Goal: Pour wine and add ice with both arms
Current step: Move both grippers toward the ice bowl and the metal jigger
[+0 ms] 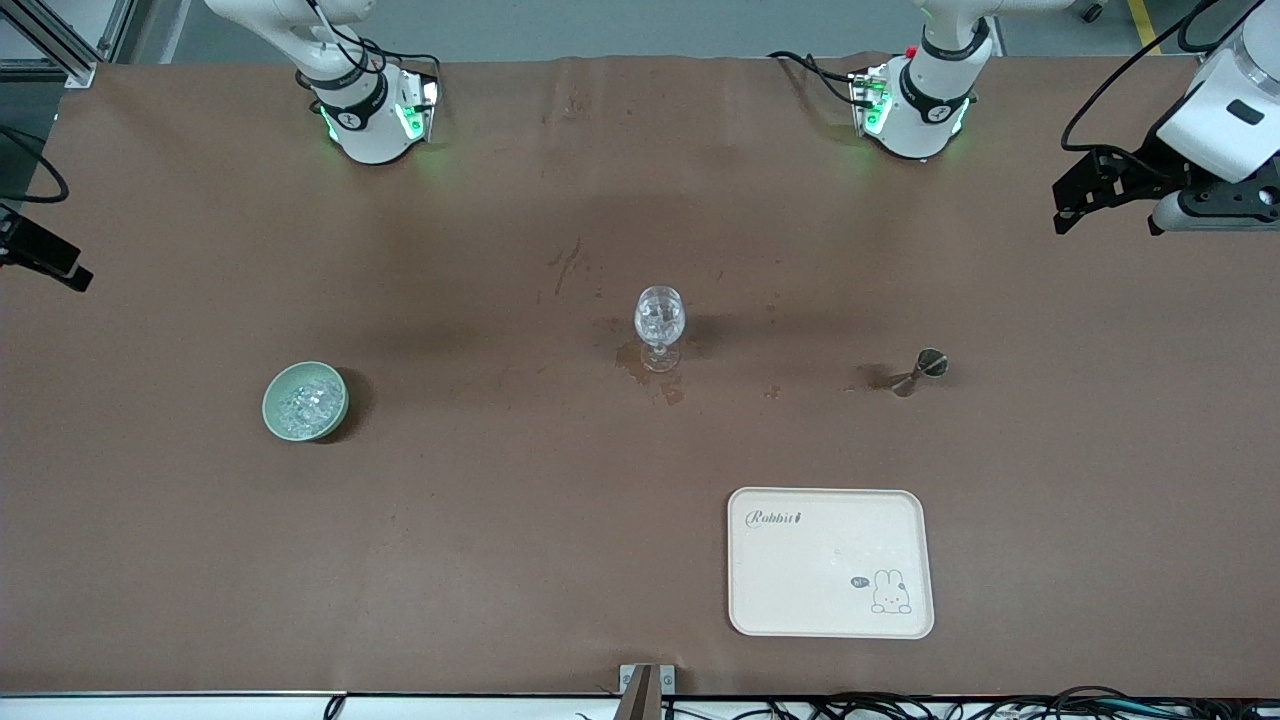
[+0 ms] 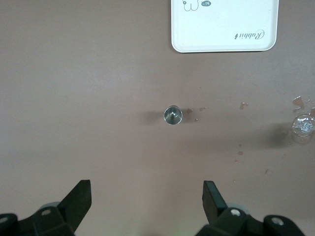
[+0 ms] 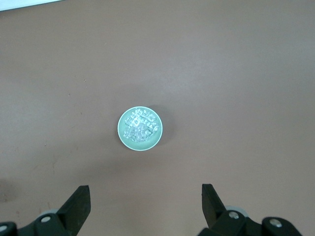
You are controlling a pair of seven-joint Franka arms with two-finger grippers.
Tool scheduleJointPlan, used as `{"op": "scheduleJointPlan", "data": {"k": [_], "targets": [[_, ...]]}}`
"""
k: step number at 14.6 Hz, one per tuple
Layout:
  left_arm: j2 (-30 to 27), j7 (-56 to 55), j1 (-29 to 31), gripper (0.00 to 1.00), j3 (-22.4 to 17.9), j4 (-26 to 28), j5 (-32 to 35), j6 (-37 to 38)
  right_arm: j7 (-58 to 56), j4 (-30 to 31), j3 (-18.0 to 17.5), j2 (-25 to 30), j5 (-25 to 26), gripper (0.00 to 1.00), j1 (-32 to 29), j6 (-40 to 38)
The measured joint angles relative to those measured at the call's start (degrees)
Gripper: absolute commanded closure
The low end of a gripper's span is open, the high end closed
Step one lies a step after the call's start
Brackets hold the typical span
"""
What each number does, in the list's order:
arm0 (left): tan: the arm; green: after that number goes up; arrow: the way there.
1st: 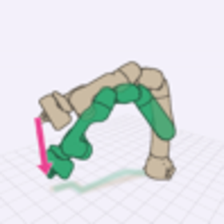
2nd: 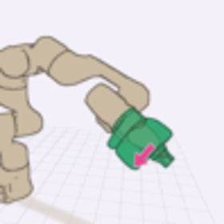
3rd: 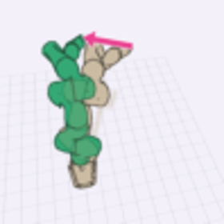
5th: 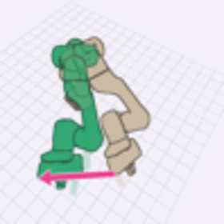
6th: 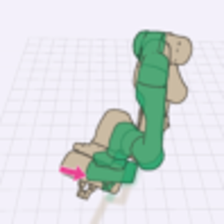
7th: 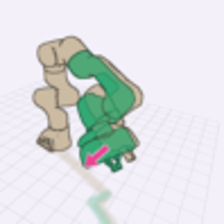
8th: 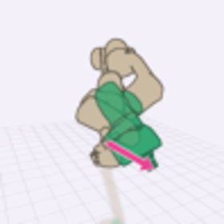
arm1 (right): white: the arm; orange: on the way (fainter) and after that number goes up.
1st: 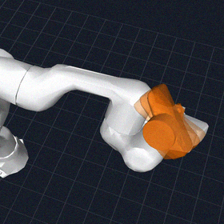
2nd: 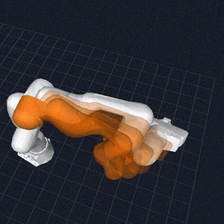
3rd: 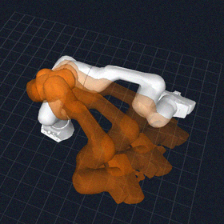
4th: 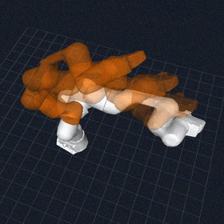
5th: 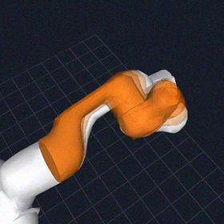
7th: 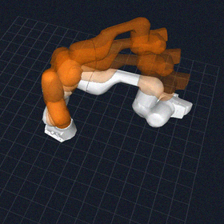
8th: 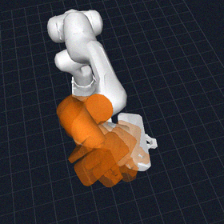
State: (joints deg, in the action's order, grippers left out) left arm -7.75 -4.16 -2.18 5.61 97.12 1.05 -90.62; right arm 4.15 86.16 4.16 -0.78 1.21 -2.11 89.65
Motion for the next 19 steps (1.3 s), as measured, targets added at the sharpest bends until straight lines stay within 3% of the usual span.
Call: {"op": "scheduleJointPlan", "data": {"k": [6, 12, 19], "targets": [[1.47, 0.0, 0.1, 0.0, -0.07, -1.63, -0.01, 0.41, -0.19, 0.0, 0.06, 0.0, 0.0, 0.0, -0.18, 0.31], [11.91, 0.27, 4.58, 0.0, -0.38, -4.38, -0.59, 1.24, -2.64, 1.16, 0.0, -0.03, -0.4, 0.0, -0.16, 0.11], [24.4, -6.95, 14.32, 0.04, -0.58, -4.2, -15.04, 2.68, -7.26, 5.21, -0.1, -0.26, -1.25, 0.0, -0.11, 3.51]]}}
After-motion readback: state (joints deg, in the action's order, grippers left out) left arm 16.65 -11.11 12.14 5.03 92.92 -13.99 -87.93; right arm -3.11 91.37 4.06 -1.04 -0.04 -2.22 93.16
